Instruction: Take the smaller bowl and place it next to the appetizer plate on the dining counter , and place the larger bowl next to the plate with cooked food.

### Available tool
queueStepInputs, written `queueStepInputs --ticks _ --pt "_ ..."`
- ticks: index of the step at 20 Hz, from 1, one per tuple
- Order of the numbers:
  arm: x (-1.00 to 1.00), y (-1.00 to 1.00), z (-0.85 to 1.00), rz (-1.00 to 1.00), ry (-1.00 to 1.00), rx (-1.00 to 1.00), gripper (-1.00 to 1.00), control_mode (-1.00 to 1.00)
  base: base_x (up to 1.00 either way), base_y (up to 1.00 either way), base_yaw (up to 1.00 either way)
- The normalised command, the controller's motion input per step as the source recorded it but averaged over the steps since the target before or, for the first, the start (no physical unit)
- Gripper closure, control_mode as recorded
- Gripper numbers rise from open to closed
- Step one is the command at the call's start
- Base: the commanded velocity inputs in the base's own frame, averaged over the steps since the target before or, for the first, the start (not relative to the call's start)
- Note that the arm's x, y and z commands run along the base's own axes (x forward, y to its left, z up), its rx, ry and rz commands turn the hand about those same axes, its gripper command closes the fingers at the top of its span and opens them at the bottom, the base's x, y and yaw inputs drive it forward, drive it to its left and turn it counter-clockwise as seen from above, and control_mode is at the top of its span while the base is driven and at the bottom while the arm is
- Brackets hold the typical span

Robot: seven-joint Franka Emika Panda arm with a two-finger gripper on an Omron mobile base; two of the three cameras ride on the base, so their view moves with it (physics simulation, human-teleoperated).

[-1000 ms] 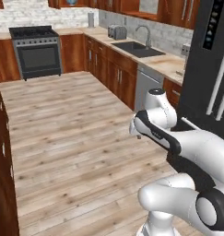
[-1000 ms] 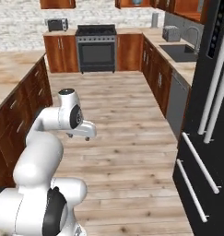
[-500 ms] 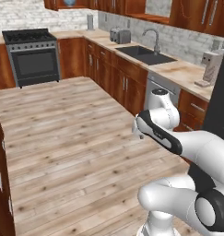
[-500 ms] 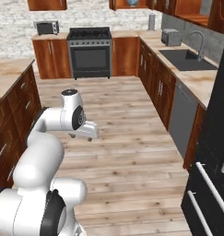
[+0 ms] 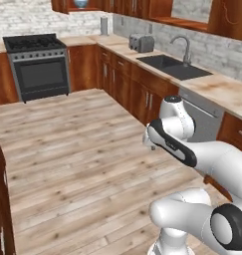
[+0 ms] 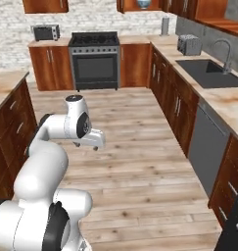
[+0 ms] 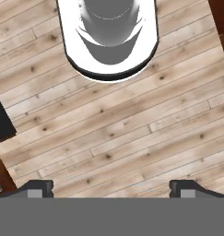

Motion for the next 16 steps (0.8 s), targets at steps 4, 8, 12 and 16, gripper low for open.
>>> queueStepInputs --ticks 4,8,12,16 --pt "0.00 0.00 0.00 0.00 0.00 0.00 -1.00 1.00 1.00 0.00 0.00" --pt "0.00 0.00 0.00 0.00 0.00 0.00 -1.00 1.00 1.00 0.00 -0.06" --pt "0.00 0.00 0.00 0.00 0.00 0.00 -1.00 1.00 1.00 0.00 -0.13" --pt "0.00 0.00 0.00 0.00 0.00 0.00 -1.00 1.00 1.00 0.00 -0.09"
